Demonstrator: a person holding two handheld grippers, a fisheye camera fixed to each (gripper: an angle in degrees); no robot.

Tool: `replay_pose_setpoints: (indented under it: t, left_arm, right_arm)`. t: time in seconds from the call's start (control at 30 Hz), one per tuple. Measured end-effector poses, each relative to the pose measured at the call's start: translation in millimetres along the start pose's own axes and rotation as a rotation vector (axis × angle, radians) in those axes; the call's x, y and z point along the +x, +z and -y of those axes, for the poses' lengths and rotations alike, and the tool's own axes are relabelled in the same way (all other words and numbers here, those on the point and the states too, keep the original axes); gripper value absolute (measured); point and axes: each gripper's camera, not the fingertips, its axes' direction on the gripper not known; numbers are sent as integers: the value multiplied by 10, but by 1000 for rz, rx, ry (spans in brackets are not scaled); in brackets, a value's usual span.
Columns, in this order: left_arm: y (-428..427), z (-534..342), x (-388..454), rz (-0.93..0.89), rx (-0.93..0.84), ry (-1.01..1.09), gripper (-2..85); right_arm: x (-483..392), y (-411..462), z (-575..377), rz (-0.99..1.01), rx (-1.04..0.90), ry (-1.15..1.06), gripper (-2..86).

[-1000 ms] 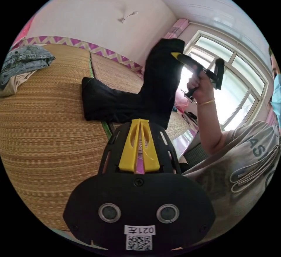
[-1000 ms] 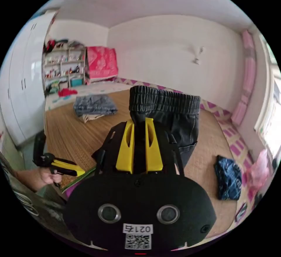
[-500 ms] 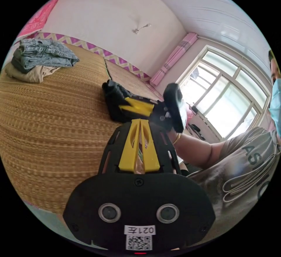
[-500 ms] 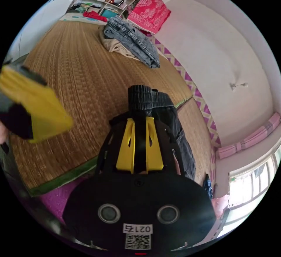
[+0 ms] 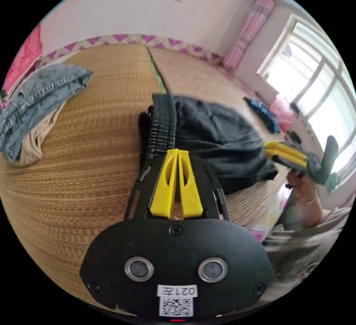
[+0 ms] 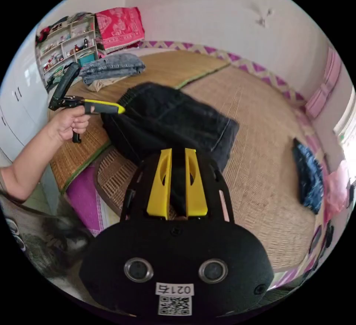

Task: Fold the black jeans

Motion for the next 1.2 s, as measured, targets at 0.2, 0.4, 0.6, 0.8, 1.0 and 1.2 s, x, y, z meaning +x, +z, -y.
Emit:
replay_pose_setpoints:
  t: [0.2, 0.4, 0.6, 0.8, 1.0, 1.2]
  left_arm:
    - [501, -409, -558, -267, 23, -212, -8]
    - [447, -886, -626, -255, 197, -245, 7]
    - [884, -1061, -1041, -341, 82, -283, 118]
    - [1629, -1151, -1209, -486, -110, -265, 139]
    - [2202, -1068, -835, -490, -256, -170, 127]
    - [2388, -1351, -848, -478, -251, -204, 76]
  right_arm:
    - [964, 1086, -578, 294, -87, 154, 51]
    - [1359, 1490, -970, 283, -96, 99, 55]
    - [2687, 1509, -1599, 365, 78, 341, 91]
    - [4135, 2817, -2207, 728, -69, 611, 130]
    - [4494, 3953, -2319, 1016, -119, 715, 133]
    - [4343, 4573, -2235, 992, -162, 653, 61]
